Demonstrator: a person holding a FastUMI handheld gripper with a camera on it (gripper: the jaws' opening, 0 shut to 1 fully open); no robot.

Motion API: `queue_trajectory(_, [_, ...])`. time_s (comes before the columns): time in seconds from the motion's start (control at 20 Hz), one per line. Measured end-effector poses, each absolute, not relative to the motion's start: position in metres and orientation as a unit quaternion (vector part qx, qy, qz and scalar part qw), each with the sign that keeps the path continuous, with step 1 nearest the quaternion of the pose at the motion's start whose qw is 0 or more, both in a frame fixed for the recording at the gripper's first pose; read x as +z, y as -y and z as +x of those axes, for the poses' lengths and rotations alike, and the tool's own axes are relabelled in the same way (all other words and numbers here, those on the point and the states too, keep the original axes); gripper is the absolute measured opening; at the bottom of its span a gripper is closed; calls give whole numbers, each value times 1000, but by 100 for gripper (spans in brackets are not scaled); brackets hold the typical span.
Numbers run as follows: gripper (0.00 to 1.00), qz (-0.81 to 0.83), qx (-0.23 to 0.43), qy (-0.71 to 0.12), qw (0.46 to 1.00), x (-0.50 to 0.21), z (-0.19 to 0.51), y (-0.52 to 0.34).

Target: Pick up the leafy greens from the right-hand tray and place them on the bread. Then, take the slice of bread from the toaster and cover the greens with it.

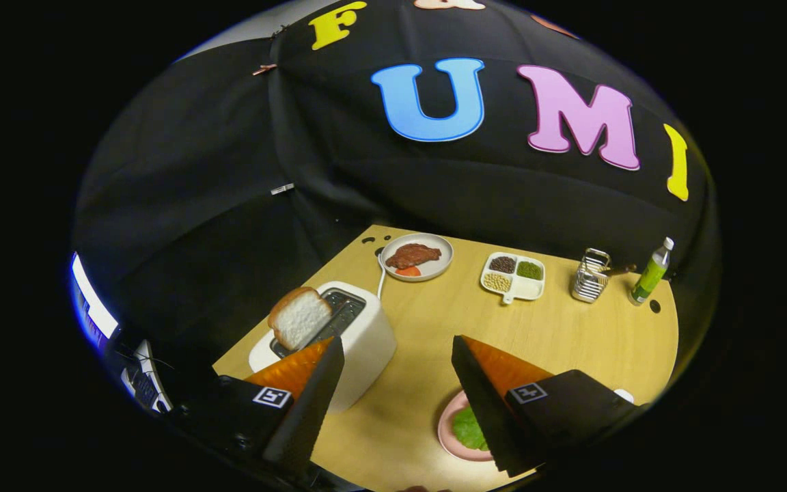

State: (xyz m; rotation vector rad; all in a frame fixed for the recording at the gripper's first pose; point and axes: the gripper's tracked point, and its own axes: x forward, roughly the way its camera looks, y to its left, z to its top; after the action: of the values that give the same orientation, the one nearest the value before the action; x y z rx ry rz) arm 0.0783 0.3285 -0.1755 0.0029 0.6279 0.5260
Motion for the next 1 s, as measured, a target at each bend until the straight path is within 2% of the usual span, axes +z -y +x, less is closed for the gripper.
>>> queue_trajectory(0.45, [99, -44, 321, -297, 898, -185, 59, -453])
queue_trajectory(1.0, [99, -79, 274, -334, 898, -251, 71, -491])
